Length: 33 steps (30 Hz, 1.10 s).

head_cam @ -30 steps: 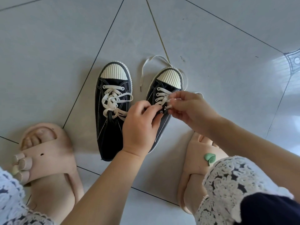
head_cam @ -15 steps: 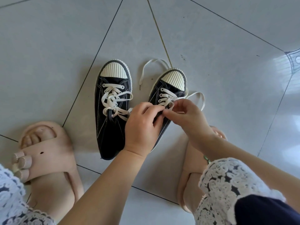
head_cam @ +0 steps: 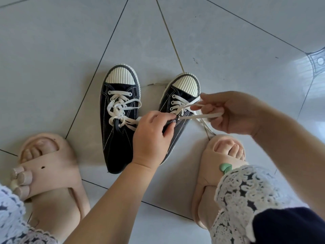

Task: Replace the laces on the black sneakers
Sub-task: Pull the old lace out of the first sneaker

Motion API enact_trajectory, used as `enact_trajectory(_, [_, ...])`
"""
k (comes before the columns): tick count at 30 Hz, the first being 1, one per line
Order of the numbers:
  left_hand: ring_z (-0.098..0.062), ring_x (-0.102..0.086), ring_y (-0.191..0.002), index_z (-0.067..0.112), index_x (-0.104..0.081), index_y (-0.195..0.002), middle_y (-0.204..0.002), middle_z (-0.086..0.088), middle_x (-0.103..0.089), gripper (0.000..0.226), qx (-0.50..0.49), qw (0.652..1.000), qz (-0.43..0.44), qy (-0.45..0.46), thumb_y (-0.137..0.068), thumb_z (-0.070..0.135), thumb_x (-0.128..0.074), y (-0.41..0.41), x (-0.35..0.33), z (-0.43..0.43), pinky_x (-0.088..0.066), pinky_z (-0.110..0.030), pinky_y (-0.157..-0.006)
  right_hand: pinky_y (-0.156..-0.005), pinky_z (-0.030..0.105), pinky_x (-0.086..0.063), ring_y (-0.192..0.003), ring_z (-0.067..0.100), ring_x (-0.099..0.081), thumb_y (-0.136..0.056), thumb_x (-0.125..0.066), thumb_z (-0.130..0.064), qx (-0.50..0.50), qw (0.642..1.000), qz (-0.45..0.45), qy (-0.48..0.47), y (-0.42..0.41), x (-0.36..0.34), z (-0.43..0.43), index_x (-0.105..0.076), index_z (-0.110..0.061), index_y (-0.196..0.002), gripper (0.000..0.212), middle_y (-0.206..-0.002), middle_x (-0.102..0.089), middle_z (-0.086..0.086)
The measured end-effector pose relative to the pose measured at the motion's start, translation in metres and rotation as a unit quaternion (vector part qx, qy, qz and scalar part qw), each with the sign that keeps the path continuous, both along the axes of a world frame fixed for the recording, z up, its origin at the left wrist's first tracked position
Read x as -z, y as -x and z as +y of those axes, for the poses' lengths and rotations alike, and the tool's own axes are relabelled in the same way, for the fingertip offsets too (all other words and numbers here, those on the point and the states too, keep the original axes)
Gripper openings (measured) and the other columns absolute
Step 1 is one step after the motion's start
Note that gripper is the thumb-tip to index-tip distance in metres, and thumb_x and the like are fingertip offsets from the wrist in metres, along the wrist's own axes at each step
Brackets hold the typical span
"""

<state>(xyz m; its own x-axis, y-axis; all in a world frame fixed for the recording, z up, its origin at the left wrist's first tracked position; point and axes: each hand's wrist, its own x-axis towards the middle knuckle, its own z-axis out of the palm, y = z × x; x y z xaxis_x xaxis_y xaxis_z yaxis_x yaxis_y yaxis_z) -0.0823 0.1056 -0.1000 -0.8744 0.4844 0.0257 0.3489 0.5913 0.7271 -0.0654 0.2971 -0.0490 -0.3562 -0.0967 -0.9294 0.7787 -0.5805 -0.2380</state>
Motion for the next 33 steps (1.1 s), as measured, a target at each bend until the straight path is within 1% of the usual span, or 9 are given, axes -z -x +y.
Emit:
enact_trajectory(2, [-0.03,-0.062,-0.075,0.006,-0.07,-0.087,-0.082,-0.01,-0.064,0.013,-0.002,1.0,-0.001,-0.001,-0.074,0.005,-0.07,0.0,0.0,0.0,-0.053,-0.039,-0.066,-0.043,0.016,-0.039,-0.045,0.005,-0.043,-0.072,-0.069,-0.016,-0.094,0.98,0.05,-0.165,-0.004,0.003,0.007,-0.066,-0.015,-0.083,0.012,-0.059,-0.053,-0.002])
enact_trajectory(5, [-0.029,-0.061,-0.076,0.007,-0.07,-0.089,-0.083,-0.01,-0.063,0.015,0.001,1.0,-0.002,-0.002,-0.074,0.005,-0.07,0.0,0.001,0.0,-0.053,-0.038,-0.067,-0.064,0.028,-0.041,-0.066,0.016,-0.053,-0.074,-0.074,-0.016,-0.216,0.873,0.13,-0.418,-0.018,0.016,-0.013,-0.06,-0.03,-0.079,0.02,-0.076,-0.063,0.008])
enact_trajectory(9, [-0.027,-0.061,-0.075,0.008,-0.07,-0.09,-0.083,-0.008,-0.062,0.016,-0.002,1.0,-0.001,-0.006,-0.074,0.007,-0.069,0.0,0.002,0.0,-0.05,-0.036,-0.067,-0.055,0.006,-0.037,-0.064,-0.002,-0.052,-0.072,-0.076,-0.028,-0.246,0.825,0.147,-0.488,-0.032,0.033,-0.046,-0.053,-0.037,-0.08,0.025,-0.073,-0.06,-0.014])
enact_trajectory(13, [-0.027,-0.061,-0.075,0.007,-0.07,-0.09,-0.082,-0.008,-0.062,0.018,0.0,1.0,-0.002,-0.004,-0.073,0.005,-0.069,0.0,0.002,0.0,-0.046,-0.033,-0.069,-0.048,0.011,-0.035,-0.055,0.002,-0.047,-0.075,-0.072,-0.035,-0.283,0.786,0.128,-0.534,-0.03,0.041,-0.058,-0.06,-0.02,-0.076,0.019,-0.063,-0.053,-0.012])
enact_trajectory(15, [-0.027,-0.061,-0.076,0.007,-0.069,-0.09,-0.082,-0.009,-0.062,0.018,0.002,1.0,-0.002,-0.004,-0.073,0.005,-0.07,0.0,0.002,0.0,-0.044,-0.033,-0.07,-0.047,0.014,-0.033,-0.047,0.006,-0.041,-0.076,-0.071,-0.032,-0.287,0.791,0.134,-0.524,-0.027,0.043,-0.06,-0.061,-0.011,-0.068,0.024,-0.054,-0.048,-0.007])
enact_trajectory(22, [-0.028,-0.061,-0.076,0.007,-0.07,-0.088,-0.081,-0.009,-0.063,0.014,-0.005,1.0,0.003,0.005,-0.074,0.006,-0.07,0.001,0.003,0.0,-0.047,-0.035,-0.07,-0.048,0.023,-0.033,-0.044,0.003,-0.041,-0.062,-0.077,-0.026,-0.099,0.845,0.048,-0.523,-0.029,0.014,0.009,-0.067,-0.03,-0.054,0.013,-0.043,-0.052,-0.014])
enact_trajectory(25, [-0.028,-0.061,-0.076,0.007,-0.07,-0.088,-0.081,-0.009,-0.063,0.014,-0.004,1.0,0.0,0.004,-0.074,0.006,-0.069,0.0,0.003,0.0,-0.047,-0.037,-0.07,-0.056,0.025,-0.035,-0.059,0.007,-0.048,-0.067,-0.075,-0.026,-0.133,0.813,0.03,-0.566,-0.033,0.013,0.02,-0.07,-0.019,-0.076,0.012,-0.061,-0.059,-0.01])
enact_trajectory(29, [-0.028,-0.061,-0.075,0.007,-0.069,-0.088,-0.081,-0.009,-0.062,0.014,-0.003,1.0,-0.001,0.002,-0.074,0.007,-0.068,0.001,0.003,0.001,-0.045,-0.035,-0.07,-0.089,0.028,-0.03,-0.108,0.023,-0.043,-0.067,-0.078,-0.024,-0.327,0.728,0.113,-0.592,-0.035,0.019,-0.015,-0.052,-0.016,-0.12,0.06,-0.115,-0.047,0.006])
enact_trajectory(33, [-0.028,-0.061,-0.076,0.007,-0.069,-0.089,-0.082,-0.009,-0.063,0.014,0.001,1.0,-0.003,0.001,-0.075,0.008,-0.068,0.001,0.004,0.0,-0.046,-0.037,-0.071,-0.095,0.037,-0.032,-0.109,0.034,-0.047,-0.067,-0.077,-0.018,-0.322,0.621,0.225,-0.678,-0.032,0.016,-0.048,-0.06,-0.014,-0.114,0.05,-0.116,-0.053,0.014])
